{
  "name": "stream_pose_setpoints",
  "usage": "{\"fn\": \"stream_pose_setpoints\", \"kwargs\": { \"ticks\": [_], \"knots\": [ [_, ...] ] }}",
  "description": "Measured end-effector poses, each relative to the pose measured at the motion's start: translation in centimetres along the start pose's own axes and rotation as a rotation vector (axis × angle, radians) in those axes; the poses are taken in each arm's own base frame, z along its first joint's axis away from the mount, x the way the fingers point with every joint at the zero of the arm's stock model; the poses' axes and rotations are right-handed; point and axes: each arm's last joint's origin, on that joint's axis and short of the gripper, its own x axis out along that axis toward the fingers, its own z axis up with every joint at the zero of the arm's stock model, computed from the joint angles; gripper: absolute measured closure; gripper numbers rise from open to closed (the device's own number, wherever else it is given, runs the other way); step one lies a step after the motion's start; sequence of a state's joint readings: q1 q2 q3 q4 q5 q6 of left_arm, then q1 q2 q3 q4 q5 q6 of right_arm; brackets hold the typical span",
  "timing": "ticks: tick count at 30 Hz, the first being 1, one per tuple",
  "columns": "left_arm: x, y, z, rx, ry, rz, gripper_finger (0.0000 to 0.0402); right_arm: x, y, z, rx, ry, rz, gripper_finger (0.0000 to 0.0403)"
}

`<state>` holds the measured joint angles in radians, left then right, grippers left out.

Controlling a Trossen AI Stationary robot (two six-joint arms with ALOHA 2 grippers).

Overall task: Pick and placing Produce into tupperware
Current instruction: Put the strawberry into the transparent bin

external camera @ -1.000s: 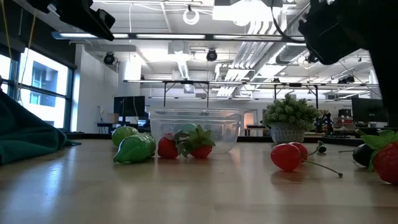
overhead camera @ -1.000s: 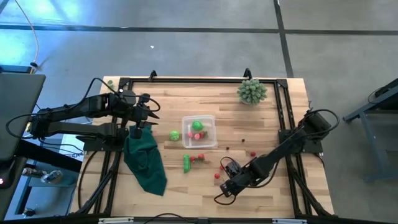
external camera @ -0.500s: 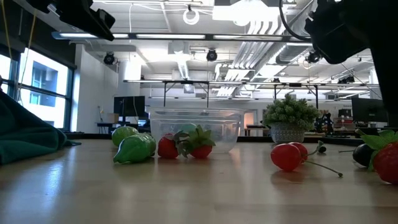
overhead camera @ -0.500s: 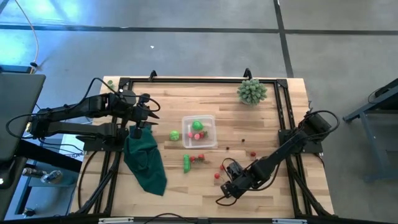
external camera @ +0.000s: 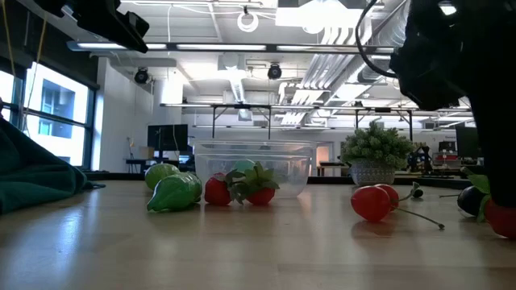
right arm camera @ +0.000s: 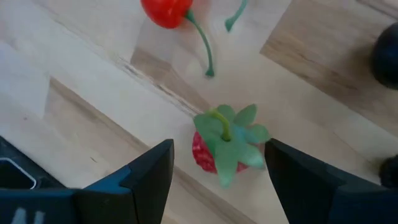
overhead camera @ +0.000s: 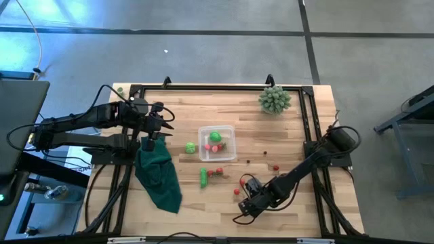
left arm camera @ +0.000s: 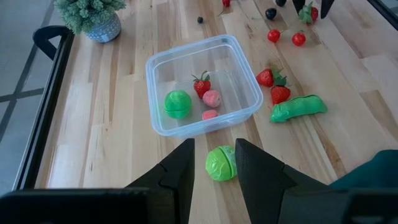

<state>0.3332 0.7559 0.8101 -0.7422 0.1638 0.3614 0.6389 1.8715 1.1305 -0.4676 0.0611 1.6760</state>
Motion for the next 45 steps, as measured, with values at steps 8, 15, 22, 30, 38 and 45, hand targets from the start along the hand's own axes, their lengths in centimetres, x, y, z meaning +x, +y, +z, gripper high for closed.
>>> {"fn": "stream_pose_setpoints", "kwargs": {
  "ticks": [8, 15, 22, 30, 38, 45],
  "knots": [
    [0.01, 0.00, 0.00, 0.000, 0.000, 0.000, 0.0295, 0.08, 0.15, 0.46, 0.009, -0.011, 0.011, 0.0159],
    [0.01, 0.00, 0.00, 0.000, 0.000, 0.000, 0.0295, 0.08, -0.05, 0.42, 0.002, 0.006, -0.011, 0.0159],
    [0.01, 0.00, 0.00, 0.000, 0.000, 0.000, 0.0295, 0.08, -0.12, 0.42, 0.002, 0.006, -0.018, 0.0160],
    [0.01, 0.00, 0.00, 0.000, 0.000, 0.000, 0.0295, 0.08, -0.19, 0.42, -0.007, 0.008, -0.025, 0.0181],
    [0.00, 0.00, 0.00, 0.000, 0.000, 0.000, 0.0295, 0.08, -0.16, 0.38, -0.008, 0.020, -0.023, 0.0212],
    [0.00, 0.00, 0.00, 0.000, 0.000, 0.000, 0.0295, 0.08, -0.04, 0.39, -0.014, 0.015, -0.010, 0.0246]
  ]
}}
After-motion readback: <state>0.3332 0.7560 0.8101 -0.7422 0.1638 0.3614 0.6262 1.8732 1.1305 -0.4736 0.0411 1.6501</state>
